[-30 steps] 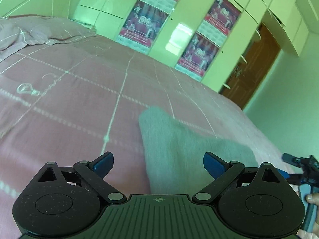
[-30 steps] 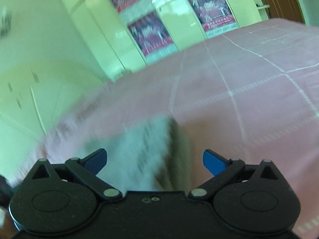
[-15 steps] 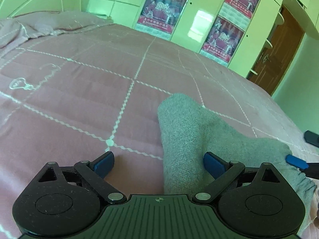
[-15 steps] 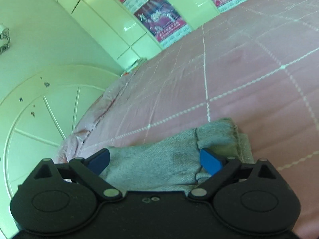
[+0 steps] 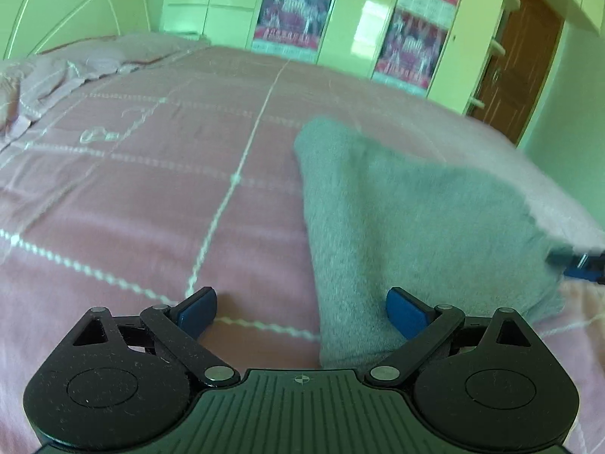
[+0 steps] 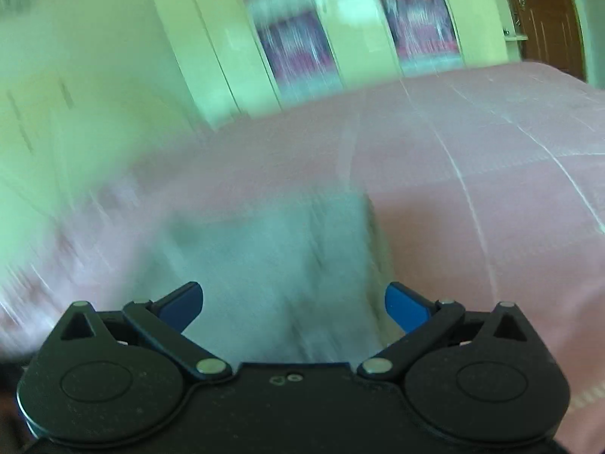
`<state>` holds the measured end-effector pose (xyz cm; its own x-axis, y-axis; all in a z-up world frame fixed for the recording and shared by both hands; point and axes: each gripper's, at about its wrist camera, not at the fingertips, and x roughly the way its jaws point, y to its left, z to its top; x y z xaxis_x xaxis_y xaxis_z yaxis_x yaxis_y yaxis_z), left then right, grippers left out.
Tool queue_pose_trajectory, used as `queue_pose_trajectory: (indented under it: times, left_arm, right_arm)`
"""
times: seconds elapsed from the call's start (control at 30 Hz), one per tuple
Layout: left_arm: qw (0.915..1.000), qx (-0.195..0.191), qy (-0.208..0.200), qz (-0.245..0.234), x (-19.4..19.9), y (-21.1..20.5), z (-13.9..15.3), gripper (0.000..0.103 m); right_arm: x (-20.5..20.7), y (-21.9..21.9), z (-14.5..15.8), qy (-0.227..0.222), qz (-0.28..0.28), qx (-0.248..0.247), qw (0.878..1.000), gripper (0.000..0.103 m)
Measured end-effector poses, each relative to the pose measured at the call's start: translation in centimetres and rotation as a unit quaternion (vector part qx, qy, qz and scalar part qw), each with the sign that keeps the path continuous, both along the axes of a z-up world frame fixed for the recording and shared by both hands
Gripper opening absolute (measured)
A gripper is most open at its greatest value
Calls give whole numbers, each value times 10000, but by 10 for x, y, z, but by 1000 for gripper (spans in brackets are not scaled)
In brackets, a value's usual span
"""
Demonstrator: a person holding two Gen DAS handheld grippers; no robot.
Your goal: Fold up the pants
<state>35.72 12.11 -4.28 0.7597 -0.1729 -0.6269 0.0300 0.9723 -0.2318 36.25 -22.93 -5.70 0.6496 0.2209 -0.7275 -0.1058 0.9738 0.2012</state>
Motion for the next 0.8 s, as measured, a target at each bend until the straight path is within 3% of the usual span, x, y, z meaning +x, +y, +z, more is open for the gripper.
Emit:
queue_pose_trajectory:
  times: [0.03, 0.13, 0.43, 0.57, 0.67, 0.8]
  left_arm:
    - [9999, -133, 35, 91, -2, 3, 1, 96]
    - [9997, -163, 4, 203, -17, 4, 17, 96]
    - [9982, 390, -448, 106, -123, -14, 59, 96]
    - [9971, 452, -602, 120, -178, -23, 74, 96]
    - [9966, 452, -679, 123, -216, -28, 81, 101]
    - [9950, 494, -868, 83, -264, -34, 90, 103]
  right_arm:
    - [-2, -3, -7, 90, -22, 210, 9997, 97]
    - [-28, -15, 13, -378, -208, 483, 9979, 97]
    - [-154, -43, 72, -1528, -83, 840, 9846, 97]
    - [-214, -51, 80, -1633, -113, 1021, 9812, 97]
    - [-248, -51, 86, -1424, 144, 1130, 9832, 97]
    - [-291, -42, 94, -1553, 36, 914, 9836, 97]
